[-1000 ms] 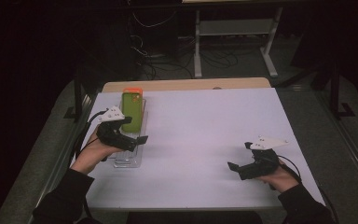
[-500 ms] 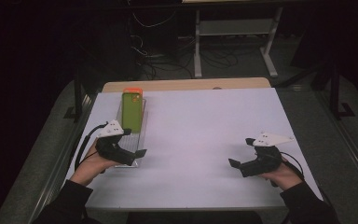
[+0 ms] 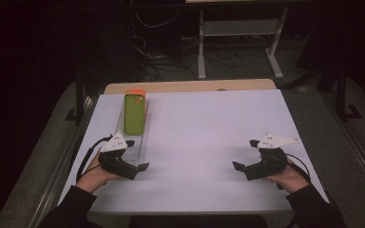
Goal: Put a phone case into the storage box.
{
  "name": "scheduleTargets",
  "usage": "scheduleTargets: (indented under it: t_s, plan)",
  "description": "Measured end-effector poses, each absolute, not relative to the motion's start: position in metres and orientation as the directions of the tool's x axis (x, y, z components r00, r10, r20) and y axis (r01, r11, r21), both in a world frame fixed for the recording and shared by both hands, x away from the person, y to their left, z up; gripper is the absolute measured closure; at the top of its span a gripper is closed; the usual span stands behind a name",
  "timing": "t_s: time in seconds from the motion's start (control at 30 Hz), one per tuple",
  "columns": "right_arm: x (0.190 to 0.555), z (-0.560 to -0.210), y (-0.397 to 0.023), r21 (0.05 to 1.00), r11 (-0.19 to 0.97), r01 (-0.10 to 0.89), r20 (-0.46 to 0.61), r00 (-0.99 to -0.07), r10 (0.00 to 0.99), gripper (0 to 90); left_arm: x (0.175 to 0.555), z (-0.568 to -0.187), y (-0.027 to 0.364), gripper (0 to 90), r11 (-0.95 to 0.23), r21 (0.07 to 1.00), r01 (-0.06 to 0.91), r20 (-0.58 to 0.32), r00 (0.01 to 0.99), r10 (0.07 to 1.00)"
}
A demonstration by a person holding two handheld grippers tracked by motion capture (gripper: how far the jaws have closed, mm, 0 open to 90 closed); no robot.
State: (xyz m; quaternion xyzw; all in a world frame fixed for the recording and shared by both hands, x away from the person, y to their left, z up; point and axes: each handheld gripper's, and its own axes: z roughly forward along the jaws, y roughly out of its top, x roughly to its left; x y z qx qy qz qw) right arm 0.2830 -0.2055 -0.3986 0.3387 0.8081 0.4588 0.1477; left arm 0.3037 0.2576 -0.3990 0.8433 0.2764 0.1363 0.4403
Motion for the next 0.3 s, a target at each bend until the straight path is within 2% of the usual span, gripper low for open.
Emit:
scheduleTargets:
  t_s: [0.3]
  plan:
    - [0.2829, -0.3980, -0.2063, 0.844, 0.347, 0.409, 0.073, -0.728, 0.681, 0.0, 0.3035, -0.3982, 0.2595, 0.0, -0.456, 0.823, 0.339, -0.013, 0.814, 0.581]
